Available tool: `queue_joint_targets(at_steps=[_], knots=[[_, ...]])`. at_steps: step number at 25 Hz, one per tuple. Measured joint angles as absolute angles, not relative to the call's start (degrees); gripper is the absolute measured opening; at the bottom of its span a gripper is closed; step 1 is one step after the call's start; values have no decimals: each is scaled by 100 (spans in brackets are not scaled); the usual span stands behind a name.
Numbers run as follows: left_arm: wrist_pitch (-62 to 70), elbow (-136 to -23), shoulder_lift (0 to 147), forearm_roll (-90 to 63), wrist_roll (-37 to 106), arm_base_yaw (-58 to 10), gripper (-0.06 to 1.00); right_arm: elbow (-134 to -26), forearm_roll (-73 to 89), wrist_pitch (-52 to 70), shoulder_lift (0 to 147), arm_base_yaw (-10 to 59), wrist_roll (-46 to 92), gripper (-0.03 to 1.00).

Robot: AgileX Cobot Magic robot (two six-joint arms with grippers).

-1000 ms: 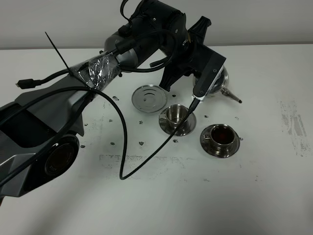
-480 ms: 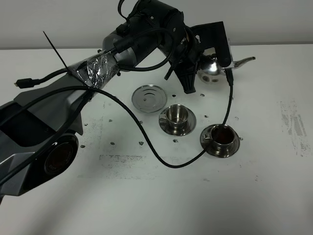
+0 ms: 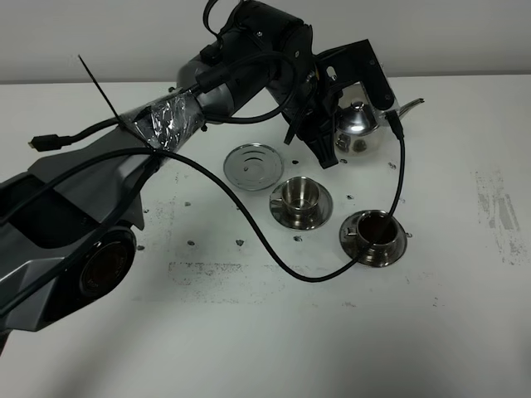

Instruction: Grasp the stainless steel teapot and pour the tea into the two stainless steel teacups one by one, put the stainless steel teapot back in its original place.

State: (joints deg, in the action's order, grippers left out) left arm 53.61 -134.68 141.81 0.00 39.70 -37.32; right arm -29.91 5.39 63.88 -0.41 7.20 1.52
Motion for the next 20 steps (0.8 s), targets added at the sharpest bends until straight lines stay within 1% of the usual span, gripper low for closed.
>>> queue_joint_targets(at_steps=[20], knots=[[5366, -13468, 14599, 0, 3953, -3799, 19, -2991, 539, 6388, -41, 720, 152, 45]])
